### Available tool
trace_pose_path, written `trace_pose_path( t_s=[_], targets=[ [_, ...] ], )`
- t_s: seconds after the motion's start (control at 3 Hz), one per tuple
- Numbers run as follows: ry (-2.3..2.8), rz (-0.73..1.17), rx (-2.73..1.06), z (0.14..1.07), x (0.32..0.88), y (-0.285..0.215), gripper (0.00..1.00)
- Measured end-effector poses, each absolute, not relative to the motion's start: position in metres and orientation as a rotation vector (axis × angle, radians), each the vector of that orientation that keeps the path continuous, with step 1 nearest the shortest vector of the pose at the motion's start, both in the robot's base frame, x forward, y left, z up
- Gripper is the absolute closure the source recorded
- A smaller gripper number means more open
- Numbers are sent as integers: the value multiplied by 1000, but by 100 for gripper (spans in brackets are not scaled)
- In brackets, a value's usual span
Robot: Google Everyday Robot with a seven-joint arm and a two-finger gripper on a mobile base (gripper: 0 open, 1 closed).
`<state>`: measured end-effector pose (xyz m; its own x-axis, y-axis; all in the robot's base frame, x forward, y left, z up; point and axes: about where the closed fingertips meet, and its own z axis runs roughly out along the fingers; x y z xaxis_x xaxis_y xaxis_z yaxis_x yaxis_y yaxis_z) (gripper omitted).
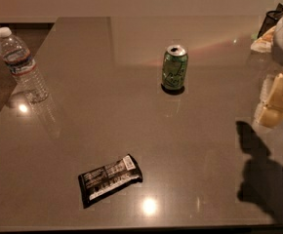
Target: Move rxbar chocolate near green can
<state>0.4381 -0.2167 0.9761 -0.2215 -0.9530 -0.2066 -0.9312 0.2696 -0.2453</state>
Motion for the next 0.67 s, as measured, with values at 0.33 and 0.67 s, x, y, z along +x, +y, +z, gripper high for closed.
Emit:
trace_pose_path(
  t_s=[0.33,0.67],
  targets=[
    [2232,-98,-1725,976,438,-217,0],
    [2172,-72,-1779,971,438,-200,0]
  ],
)
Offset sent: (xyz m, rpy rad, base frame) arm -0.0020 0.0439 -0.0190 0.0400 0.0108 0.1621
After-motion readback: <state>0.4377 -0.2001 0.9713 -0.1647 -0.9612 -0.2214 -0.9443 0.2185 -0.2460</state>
